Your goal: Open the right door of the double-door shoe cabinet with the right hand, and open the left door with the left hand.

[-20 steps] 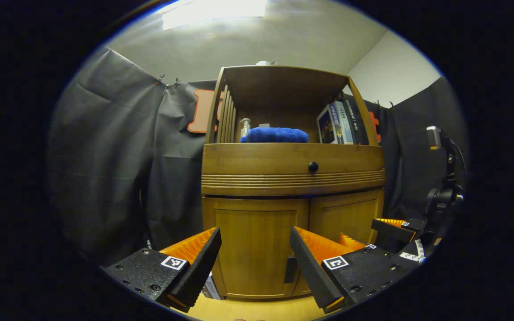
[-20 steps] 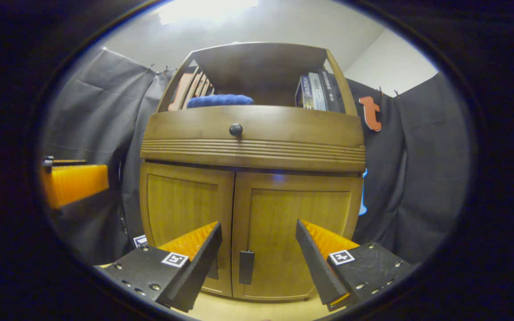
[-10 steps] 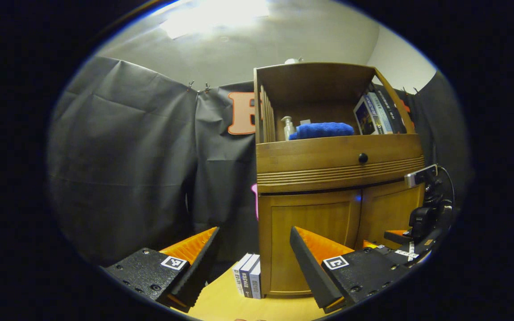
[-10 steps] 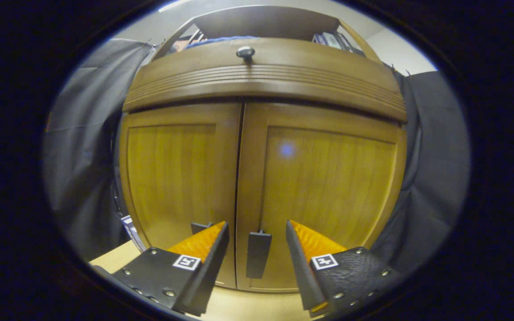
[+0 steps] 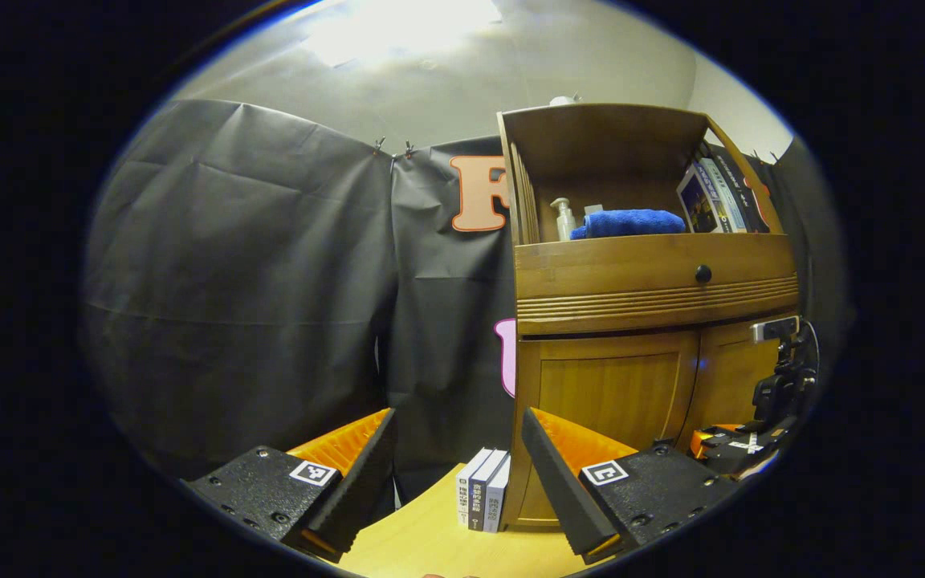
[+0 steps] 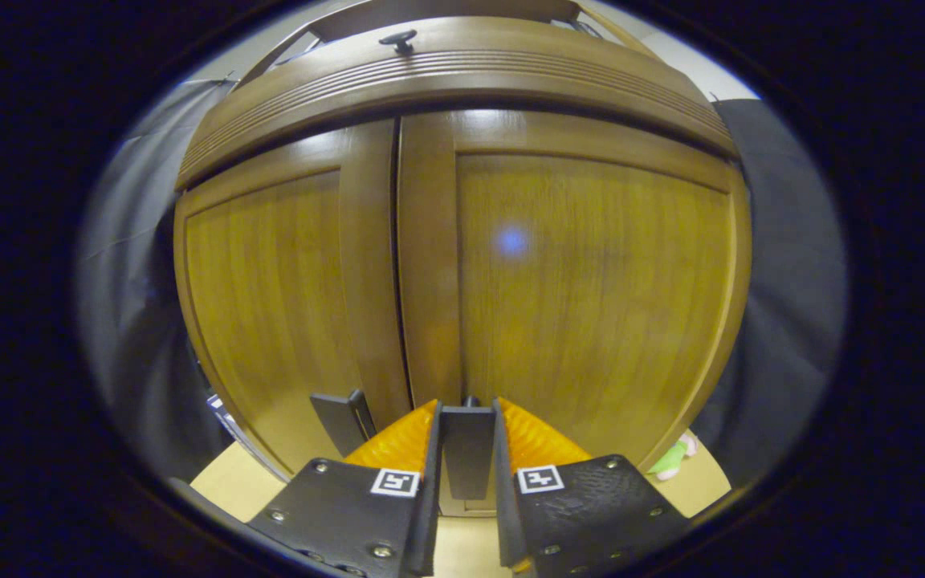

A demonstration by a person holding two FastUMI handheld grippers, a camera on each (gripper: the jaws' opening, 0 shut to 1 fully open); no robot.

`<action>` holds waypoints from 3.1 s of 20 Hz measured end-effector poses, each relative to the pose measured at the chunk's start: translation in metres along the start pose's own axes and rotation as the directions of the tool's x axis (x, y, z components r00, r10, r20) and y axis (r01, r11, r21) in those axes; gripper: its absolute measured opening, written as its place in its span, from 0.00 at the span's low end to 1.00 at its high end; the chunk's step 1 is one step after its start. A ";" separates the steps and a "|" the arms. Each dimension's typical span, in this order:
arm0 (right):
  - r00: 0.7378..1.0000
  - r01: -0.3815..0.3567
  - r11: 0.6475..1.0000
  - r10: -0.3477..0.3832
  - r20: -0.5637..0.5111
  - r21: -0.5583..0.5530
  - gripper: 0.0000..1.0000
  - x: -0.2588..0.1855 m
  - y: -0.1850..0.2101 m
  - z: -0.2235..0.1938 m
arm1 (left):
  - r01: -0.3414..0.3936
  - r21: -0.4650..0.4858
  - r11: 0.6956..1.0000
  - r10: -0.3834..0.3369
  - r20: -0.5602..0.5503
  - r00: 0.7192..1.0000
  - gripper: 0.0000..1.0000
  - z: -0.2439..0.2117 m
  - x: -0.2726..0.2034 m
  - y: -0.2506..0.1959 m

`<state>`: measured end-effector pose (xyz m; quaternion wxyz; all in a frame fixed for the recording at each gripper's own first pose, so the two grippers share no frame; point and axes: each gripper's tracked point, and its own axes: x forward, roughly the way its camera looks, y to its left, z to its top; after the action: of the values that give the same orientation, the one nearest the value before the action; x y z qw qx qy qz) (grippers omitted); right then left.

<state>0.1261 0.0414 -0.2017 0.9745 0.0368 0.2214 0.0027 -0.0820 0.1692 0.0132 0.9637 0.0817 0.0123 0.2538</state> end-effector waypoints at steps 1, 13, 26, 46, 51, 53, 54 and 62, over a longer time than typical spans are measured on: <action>1.000 0.010 1.000 -0.010 -0.001 0.003 0.25 0.002 -0.001 0.000 | 0.000 -0.001 1.000 0.000 -0.002 1.000 0.92 0.000 -0.001 0.000; 0.999 0.045 0.998 -0.045 -0.008 0.031 0.25 -0.042 -0.011 -0.011 | 0.106 -0.023 0.994 -0.106 -0.003 0.994 0.92 0.000 -0.013 -0.028; 0.996 0.088 0.995 -0.087 -0.004 0.052 0.25 -0.096 -0.039 -0.020 | 0.236 -0.038 0.971 -0.237 -0.016 0.971 0.92 -0.002 -0.035 -0.064; 0.976 0.219 0.973 -0.219 -0.012 0.072 0.24 -0.169 -0.109 -0.030 | 0.478 -0.081 0.875 -0.483 -0.056 0.874 0.92 -0.020 -0.065 -0.159; 0.965 0.262 0.963 -0.262 -0.013 0.067 0.24 -0.181 -0.124 -0.033 | 0.527 -0.095 0.845 -0.533 -0.060 0.844 0.92 -0.027 -0.070 -0.180; 0.959 0.283 0.957 -0.282 -0.011 0.061 0.24 -0.185 -0.131 -0.034 | 0.540 -0.098 0.836 -0.547 -0.061 0.835 0.92 -0.029 -0.070 -0.186; 0.956 0.292 0.955 -0.292 -0.009 0.056 0.24 -0.188 -0.135 -0.033 | 0.545 -0.101 0.832 -0.552 -0.062 0.831 0.92 -0.030 -0.070 -0.189; 0.927 0.373 0.925 -0.374 0.001 0.073 0.24 -0.206 -0.177 -0.038 | 0.575 -0.137 0.807 -0.587 -0.078 0.806 0.95 -0.038 -0.070 -0.209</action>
<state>-0.0785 -0.1369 -0.1598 0.9568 0.0290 0.2171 -0.1911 -0.0430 -0.0388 -0.0602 0.9956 0.0076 0.0791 -0.0490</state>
